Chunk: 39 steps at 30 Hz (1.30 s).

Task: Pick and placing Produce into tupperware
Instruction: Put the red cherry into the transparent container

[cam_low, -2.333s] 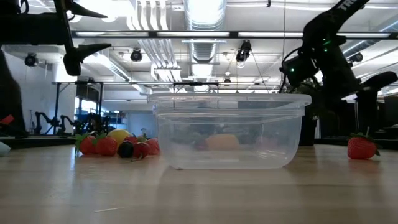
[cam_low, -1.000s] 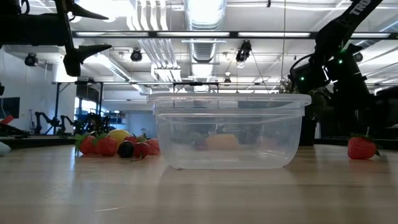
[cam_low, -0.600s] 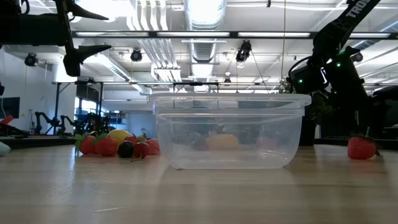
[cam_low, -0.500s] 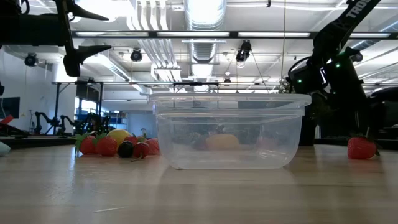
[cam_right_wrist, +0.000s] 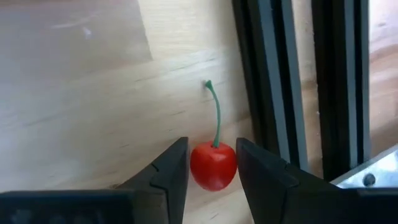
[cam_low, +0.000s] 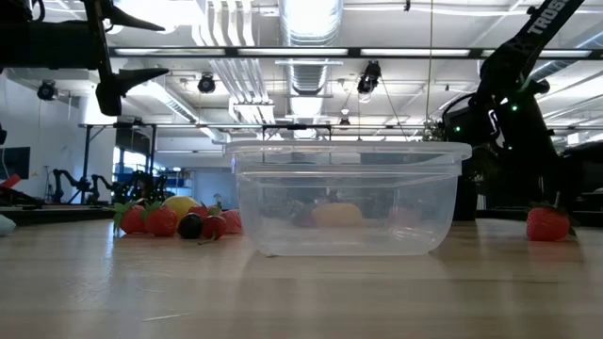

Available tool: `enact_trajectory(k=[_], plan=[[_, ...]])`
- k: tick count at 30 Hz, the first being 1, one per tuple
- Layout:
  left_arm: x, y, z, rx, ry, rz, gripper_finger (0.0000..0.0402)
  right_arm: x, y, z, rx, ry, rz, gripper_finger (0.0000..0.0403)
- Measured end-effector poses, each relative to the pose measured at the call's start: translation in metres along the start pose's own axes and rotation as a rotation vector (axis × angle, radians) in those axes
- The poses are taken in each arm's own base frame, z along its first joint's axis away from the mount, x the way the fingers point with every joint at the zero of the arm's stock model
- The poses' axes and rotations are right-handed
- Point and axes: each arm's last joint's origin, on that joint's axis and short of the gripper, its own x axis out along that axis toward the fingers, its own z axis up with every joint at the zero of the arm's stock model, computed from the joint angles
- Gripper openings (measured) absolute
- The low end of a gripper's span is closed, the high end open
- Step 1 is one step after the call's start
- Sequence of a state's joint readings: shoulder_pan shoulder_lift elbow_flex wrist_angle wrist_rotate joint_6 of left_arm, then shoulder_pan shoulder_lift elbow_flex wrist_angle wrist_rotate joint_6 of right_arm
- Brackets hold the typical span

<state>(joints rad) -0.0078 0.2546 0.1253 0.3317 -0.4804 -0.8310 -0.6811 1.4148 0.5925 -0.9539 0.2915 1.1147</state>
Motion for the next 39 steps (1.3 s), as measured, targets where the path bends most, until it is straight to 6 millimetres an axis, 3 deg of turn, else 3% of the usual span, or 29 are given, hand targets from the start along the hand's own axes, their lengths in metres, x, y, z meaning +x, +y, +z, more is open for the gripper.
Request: enact_trajectory(k=[12, 20, 25, 30, 35, 39], plan=[[0.0, 0.0, 0.001, 0.001, -0.018, 0.019, 0.0276, 0.003, 0.0, -0.001, -0.05, -0.014, 0.007, 0.0096], [0.001, 0.0, 0.001, 0.002, -0.018, 0.021, 0.0276, -0.006, 0.004, 0.001, -0.036, -0.008, 0.056, 0.0102], [0.001, 0.0, 0.001, 0.002, -0.018, 0.022, 0.0276, -0.034, 0.006, 0.0, -0.031, -0.054, 0.172, 0.0101], [0.001, 0.0, 0.001, 0.002, -0.018, 0.022, 0.0276, -0.076, 0.009, -0.011, -0.043, -0.083, 0.373, 0.0101], [0.001, 0.001, 0.0, 0.005, -0.013, 0.025, 0.0276, -0.127, 0.016, -0.039, -0.19, -0.109, 0.623, 0.0101], [0.001, 0.001, -0.001, 0.006, -0.011, 0.024, 0.0276, -0.167, 0.026, -0.074, -0.384, -0.113, 0.831, 0.0101]])
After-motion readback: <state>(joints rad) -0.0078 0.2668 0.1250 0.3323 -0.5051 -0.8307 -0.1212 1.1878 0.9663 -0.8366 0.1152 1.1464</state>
